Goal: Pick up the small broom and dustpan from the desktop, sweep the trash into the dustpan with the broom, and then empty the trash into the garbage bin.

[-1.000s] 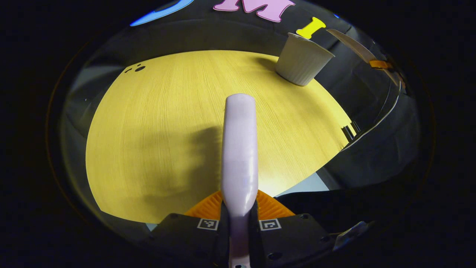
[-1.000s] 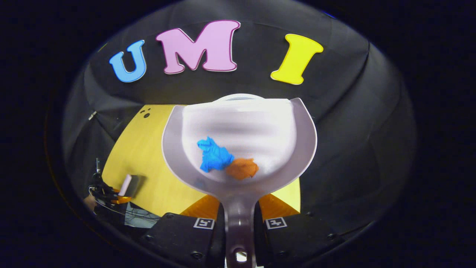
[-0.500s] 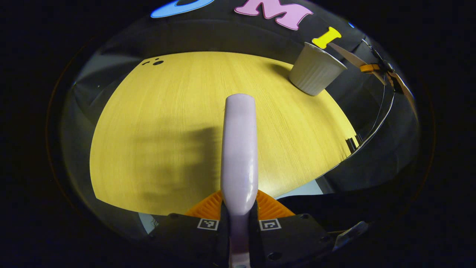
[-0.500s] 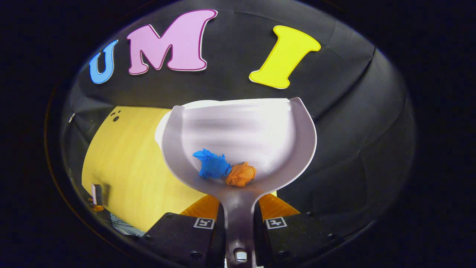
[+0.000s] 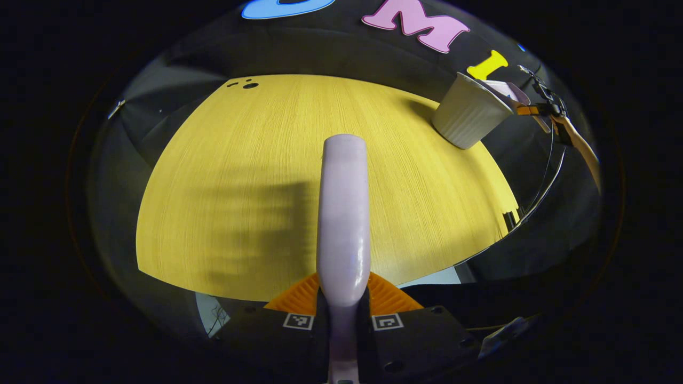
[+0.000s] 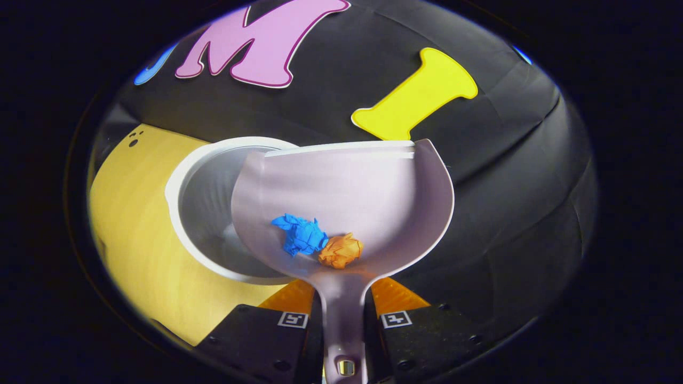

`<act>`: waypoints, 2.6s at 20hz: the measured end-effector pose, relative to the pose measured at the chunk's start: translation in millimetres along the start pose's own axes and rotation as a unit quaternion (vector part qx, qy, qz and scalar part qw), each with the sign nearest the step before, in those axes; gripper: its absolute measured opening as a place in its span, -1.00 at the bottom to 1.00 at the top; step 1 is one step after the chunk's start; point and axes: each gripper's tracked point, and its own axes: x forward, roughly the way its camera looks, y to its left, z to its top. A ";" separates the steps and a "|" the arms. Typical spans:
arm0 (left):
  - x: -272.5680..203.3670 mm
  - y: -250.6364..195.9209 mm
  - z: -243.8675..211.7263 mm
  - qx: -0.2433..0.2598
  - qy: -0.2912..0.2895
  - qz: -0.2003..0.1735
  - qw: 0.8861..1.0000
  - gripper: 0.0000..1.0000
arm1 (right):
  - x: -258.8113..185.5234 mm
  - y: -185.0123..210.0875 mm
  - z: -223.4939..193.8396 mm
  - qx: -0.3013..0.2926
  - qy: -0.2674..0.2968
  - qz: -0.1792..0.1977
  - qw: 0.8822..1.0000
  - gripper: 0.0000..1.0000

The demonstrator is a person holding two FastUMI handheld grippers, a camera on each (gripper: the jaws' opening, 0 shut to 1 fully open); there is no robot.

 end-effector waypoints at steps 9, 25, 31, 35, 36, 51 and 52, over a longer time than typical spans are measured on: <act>-0.8 -2.2 -4.1 -0.002 0.000 0.008 1.000 -0.50 | 8.0 -1.8 2.5 -0.130 -0.059 -0.068 0.987 -0.40; 1.9 -7.8 -14.7 0.010 0.019 0.001 1.000 -0.50 | -2.7 -4.3 14.4 -0.336 -0.088 -0.163 0.924 -0.31; 3.3 -8.6 -18.9 0.017 0.028 -0.002 0.999 -0.50 | -1.7 -1.1 12.1 -0.396 -0.079 -0.164 0.900 -0.31; 3.0 -8.2 -19.2 0.019 0.030 -0.005 0.999 -0.48 | -3.9 10.4 11.9 -0.430 -0.082 -0.168 0.884 -0.31; 2.8 -7.9 -17.7 0.021 0.028 -0.005 0.999 -0.48 | -4.7 11.7 12.8 -0.435 -0.082 -0.172 0.880 -0.31; -10.9 -5.7 29.0 -0.013 -0.043 -0.015 0.999 -0.49 | -23.0 1.3 15.9 -0.126 -0.031 -0.085 0.988 -0.26; -12.5 -8.2 34.9 -0.015 -0.051 -0.017 0.998 -0.49 | -21.3 1.4 16.8 -0.084 -0.024 -0.073 0.994 -0.31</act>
